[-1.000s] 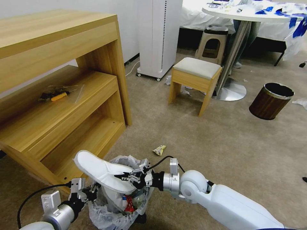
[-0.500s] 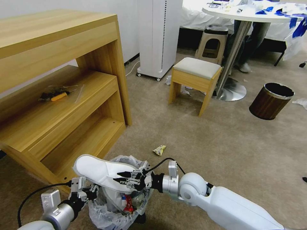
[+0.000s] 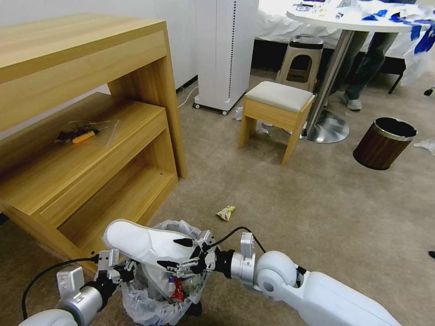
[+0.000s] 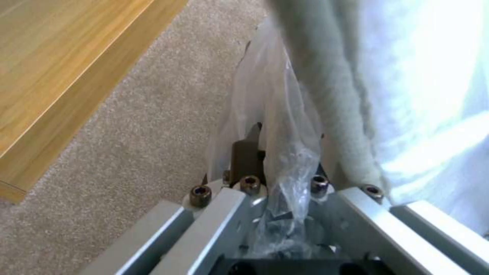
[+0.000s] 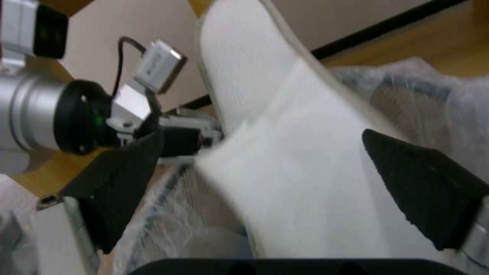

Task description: Pick up the trash bin and place the garbage on the floor into it.

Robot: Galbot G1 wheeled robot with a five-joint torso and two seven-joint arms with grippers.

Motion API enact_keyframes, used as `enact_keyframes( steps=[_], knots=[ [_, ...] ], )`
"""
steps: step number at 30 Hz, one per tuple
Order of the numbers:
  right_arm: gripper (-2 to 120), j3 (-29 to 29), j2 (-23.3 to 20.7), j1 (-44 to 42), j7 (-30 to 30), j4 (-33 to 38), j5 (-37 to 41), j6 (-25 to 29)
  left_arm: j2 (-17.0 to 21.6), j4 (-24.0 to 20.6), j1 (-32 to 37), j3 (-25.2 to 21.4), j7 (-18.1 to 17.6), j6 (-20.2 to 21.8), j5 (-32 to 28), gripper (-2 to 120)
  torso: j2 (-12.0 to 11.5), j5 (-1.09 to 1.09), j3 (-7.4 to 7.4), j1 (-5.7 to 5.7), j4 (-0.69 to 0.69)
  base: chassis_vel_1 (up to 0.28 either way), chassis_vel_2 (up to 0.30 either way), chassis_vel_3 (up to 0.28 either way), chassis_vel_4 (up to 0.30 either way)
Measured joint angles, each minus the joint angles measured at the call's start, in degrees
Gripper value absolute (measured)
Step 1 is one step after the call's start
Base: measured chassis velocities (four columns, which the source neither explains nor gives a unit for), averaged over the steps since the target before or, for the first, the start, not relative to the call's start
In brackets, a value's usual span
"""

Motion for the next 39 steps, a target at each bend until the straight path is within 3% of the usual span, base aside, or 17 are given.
enact_keyframes(
  steps=[14,19,20,22,24,25,28,30,32,33,39],
  knots=[
    [100,3.7,-0.8,0.2,2.3,5.0,-2.8,0.5,0.0,0.5,-0.2,0.2,0.0,0.0,0.0,0,0.0,0.01,0.0,0.0,0.0,0.0,0.0,0.0,0.0],
    [100,12.6,-3.6,-5.3,6.1,9.3,-7.6,-0.2,-0.1,0.7,-0.2,0.2,0.1,0.0,-0.1,0,0.0,0.01,0.0,0.0,0.0,0.0,0.0,0.0,0.0],
    [100,16.8,-4.5,-8.4,8.0,9.9,-9.2,-0.4,-0.2,0.7,-0.3,0.3,0.2,0.0,-0.1,0,0.0,0.01,0.0,0.0,-0.01,0.0,0.0,0.0,0.0],
    [100,19.8,-4.8,-10.2,8.6,9.9,-10.7,-0.5,-0.2,0.8,-0.3,0.3,0.2,0.0,-0.1,0,0.0,0.01,0.0,0.0,0.0,0.0,0.0,0.0,0.0],
    [100,26.4,-4.8,-14.4,9.6,8.6,-14.0,-0.3,-0.1,0.8,-0.3,0.3,0.3,0.0,-0.1,0,0.0,0.01,0.0,0.0,0.0,0.0,0.0,0.0,0.0],
    [100,26.4,-4.8,-14.4,9.6,8.6,-14.0,-0.3,-0.1,0.8,-0.3,0.3,0.3,0.0,-0.1,0,0.0,0.01,0.0,0.0,0.0,0.0,0.0,0.0,0.0],
    [100,36.6,-3.6,-21.5,10.0,6.6,-17.8,1.3,-0.2,0.8,0.0,-0.1,0.8,0.0,-0.2,0,0.0,0.02,0.0,0.0,0.0,0.0,0.0,0.0,0.0],
    [100,39.1,-3.2,-23.4,9.9,6.2,-18.4,1.8,-0.2,0.8,0.0,-0.2,0.9,0.0,-0.2,0,0.0,0.03,0.0,0.0,0.01,0.0,0.0,0.0,0.0],
    [100,47.1,-1.7,-29.5,8.6,5.0,-19.7,3.4,-0.1,0.8,0.0,-0.3,1.1,0.0,-0.3,0,0.0,0.02,0.0,0.0,-0.01,0.0,0.0,0.0,0.0],
    [100,47.1,-1.7,-29.5,8.6,5.0,-19.7,3.4,-0.1,0.8,0.0,-0.3,1.1,0.0,-0.3,0,0.0,0.02,0.0,0.0,-0.01,0.0,0.0,0.0,0.0],
    [100,60.7,2.2,-38.6,5.1,2.4,-22.4,7.7,0.5,1.3,0.1,-0.4,1.9,0.0,-0.3,0,0.0,0.02,-0.01,0.0,-0.01,0.0,0.0,0.0,0.0]
  ],
)
